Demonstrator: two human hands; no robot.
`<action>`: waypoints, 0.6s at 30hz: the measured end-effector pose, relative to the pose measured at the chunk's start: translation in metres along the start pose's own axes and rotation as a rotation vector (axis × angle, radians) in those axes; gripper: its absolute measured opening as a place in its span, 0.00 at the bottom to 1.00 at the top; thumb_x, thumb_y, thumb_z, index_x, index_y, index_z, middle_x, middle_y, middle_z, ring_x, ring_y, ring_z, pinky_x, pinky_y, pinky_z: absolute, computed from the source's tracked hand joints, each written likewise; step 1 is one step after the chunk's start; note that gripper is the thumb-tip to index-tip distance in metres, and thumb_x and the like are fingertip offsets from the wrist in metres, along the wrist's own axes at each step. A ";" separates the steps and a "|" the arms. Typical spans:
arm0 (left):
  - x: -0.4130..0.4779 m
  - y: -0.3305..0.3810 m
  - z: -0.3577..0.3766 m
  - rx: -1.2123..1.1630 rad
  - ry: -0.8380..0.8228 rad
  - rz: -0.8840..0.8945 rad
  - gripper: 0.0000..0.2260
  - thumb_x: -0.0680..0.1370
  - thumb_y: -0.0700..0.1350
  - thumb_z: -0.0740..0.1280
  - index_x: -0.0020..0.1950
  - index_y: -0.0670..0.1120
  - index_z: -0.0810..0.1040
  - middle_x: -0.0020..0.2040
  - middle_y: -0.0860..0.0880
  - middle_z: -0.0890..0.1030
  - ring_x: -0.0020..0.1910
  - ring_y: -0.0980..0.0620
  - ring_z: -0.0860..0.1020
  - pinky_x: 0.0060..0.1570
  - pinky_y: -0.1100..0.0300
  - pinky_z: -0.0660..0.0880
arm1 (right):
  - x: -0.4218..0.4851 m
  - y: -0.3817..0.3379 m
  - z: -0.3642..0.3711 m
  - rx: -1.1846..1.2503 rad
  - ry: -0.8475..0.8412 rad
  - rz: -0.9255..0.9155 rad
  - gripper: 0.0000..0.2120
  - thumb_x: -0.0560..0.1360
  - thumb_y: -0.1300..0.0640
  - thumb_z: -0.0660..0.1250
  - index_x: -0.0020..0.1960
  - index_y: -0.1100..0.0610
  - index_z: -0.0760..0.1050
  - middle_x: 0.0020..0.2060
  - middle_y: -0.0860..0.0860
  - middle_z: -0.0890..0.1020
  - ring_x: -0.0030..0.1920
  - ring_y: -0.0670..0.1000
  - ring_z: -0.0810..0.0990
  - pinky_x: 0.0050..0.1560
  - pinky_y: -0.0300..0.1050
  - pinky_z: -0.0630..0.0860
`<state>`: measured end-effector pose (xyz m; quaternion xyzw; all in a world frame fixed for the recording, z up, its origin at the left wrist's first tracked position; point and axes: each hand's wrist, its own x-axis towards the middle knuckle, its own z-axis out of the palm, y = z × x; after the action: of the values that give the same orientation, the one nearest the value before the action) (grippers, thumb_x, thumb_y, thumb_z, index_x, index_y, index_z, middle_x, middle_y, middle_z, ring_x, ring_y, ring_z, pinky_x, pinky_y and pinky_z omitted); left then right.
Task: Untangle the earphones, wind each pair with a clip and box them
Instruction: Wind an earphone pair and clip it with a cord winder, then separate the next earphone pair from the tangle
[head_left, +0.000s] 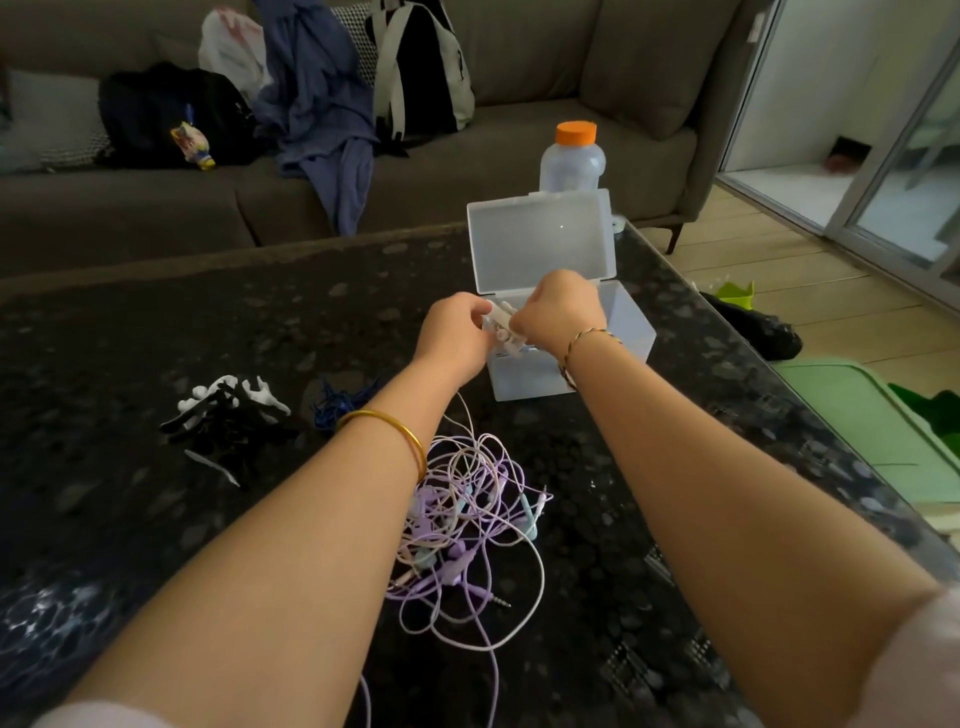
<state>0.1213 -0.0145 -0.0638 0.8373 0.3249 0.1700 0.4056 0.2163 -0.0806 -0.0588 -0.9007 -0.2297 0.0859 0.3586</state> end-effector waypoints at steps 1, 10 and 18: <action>0.000 -0.001 0.001 0.011 -0.006 0.011 0.19 0.79 0.37 0.64 0.70 0.43 0.70 0.65 0.43 0.75 0.63 0.45 0.74 0.61 0.49 0.75 | 0.000 0.000 0.001 -0.020 -0.014 -0.011 0.04 0.74 0.60 0.67 0.41 0.57 0.73 0.33 0.52 0.74 0.40 0.54 0.77 0.41 0.45 0.73; 0.009 -0.004 0.007 0.162 -0.067 0.051 0.17 0.81 0.46 0.62 0.69 0.45 0.72 0.64 0.43 0.68 0.60 0.44 0.73 0.61 0.56 0.69 | 0.011 -0.001 0.002 -0.208 -0.145 -0.053 0.08 0.70 0.52 0.72 0.41 0.56 0.77 0.37 0.52 0.81 0.41 0.53 0.81 0.52 0.53 0.78; 0.005 -0.003 0.004 0.014 -0.066 -0.050 0.14 0.82 0.46 0.57 0.66 0.49 0.75 0.66 0.44 0.71 0.59 0.45 0.74 0.62 0.48 0.74 | 0.009 0.008 -0.006 -0.150 -0.100 -0.090 0.11 0.75 0.49 0.66 0.43 0.57 0.78 0.35 0.53 0.77 0.41 0.55 0.78 0.48 0.51 0.78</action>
<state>0.1266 -0.0121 -0.0683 0.8368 0.3333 0.1298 0.4145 0.2288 -0.0851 -0.0601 -0.9084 -0.2933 0.0973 0.2818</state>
